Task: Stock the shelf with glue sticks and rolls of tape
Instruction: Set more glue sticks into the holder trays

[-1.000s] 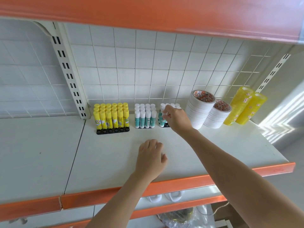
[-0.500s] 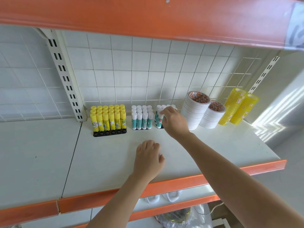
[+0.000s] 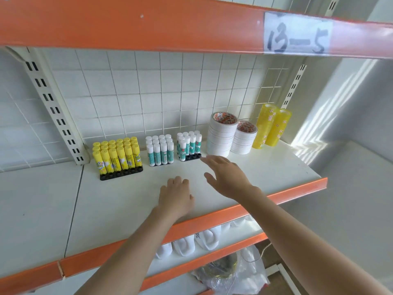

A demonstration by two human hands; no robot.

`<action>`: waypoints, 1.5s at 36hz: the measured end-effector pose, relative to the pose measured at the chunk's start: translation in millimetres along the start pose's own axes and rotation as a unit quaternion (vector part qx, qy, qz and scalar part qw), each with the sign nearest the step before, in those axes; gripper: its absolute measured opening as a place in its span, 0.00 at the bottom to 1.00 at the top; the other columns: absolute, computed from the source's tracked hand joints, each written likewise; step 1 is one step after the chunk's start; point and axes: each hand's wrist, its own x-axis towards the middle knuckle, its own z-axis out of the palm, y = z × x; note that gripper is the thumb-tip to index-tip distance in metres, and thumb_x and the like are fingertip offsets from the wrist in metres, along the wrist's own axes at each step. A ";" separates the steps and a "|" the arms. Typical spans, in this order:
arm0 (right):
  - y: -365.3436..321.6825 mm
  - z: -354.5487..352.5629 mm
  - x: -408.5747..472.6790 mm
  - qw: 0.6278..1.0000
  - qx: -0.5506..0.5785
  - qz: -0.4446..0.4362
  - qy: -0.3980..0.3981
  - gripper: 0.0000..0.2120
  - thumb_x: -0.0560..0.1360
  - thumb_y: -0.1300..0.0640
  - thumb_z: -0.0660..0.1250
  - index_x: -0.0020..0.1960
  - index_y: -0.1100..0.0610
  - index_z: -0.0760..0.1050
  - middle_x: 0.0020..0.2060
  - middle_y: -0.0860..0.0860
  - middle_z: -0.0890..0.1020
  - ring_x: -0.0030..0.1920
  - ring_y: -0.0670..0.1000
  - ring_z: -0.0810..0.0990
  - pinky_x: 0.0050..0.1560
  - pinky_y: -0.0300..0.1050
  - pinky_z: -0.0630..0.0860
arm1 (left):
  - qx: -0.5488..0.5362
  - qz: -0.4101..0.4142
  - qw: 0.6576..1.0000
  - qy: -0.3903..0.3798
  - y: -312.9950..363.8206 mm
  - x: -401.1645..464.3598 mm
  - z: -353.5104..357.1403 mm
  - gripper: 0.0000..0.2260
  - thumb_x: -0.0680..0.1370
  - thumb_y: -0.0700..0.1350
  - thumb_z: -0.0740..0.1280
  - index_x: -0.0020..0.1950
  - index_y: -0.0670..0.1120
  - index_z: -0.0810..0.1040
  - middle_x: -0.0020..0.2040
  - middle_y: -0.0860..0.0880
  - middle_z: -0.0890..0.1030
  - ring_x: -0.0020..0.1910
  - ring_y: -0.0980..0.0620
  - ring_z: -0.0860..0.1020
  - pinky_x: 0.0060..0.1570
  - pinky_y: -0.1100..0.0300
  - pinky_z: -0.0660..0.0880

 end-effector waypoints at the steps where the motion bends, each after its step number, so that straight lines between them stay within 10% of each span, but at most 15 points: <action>1: 2.4 -5.0 -6.1 1.000 0.001 0.000 0.001 0.24 0.80 0.49 0.59 0.75 0.49 0.62 0.73 0.47 0.67 0.72 0.51 0.65 0.66 0.51 0.68 | 0.001 0.001 1.000 -0.016 3.8 -2.3 -6.7 0.15 0.80 0.48 0.56 0.62 0.43 0.70 0.62 0.44 0.70 0.63 0.43 0.67 0.56 0.52 0.68; 24: 46.7 -206.7 -145.0 0.902 0.072 -0.125 0.407 0.12 0.75 0.50 0.66 0.59 0.48 0.76 0.53 0.44 0.80 0.52 0.50 0.80 0.45 0.46 0.79 | -0.058 0.148 0.913 0.375 180.5 -124.3 -216.4 0.07 0.77 0.53 0.62 0.47 0.54 0.78 0.45 0.57 0.77 0.49 0.57 0.73 0.38 0.59 0.70; 33: 49.5 -277.7 -134.2 0.876 0.033 -0.149 0.457 0.15 0.76 0.47 0.61 0.59 0.50 0.78 0.53 0.44 0.80 0.53 0.48 0.77 0.39 0.38 0.70 | -0.026 0.137 0.902 0.409 196.5 -141.7 -307.4 0.09 0.76 0.56 0.57 0.46 0.56 0.75 0.46 0.58 0.77 0.46 0.58 0.72 0.44 0.57 0.70; 42: 46.5 -328.0 -76.5 0.896 0.032 -0.155 0.416 0.13 0.78 0.50 0.65 0.60 0.51 0.78 0.55 0.47 0.80 0.56 0.53 0.77 0.48 0.44 0.73 | 0.023 0.078 0.925 0.370 171.7 -104.8 -373.8 0.07 0.77 0.53 0.60 0.46 0.55 0.76 0.46 0.58 0.77 0.49 0.55 0.75 0.49 0.55 0.72; 54: 81.4 -363.6 50.4 0.986 -0.082 -0.020 0.147 0.19 0.80 0.50 0.57 0.70 0.46 0.68 0.67 0.49 0.72 0.65 0.53 0.72 0.63 0.51 0.71 | 0.122 0.054 0.961 0.240 171.3 11.8 -405.7 0.09 0.78 0.47 0.60 0.55 0.47 0.76 0.54 0.49 0.77 0.55 0.47 0.76 0.50 0.54 0.74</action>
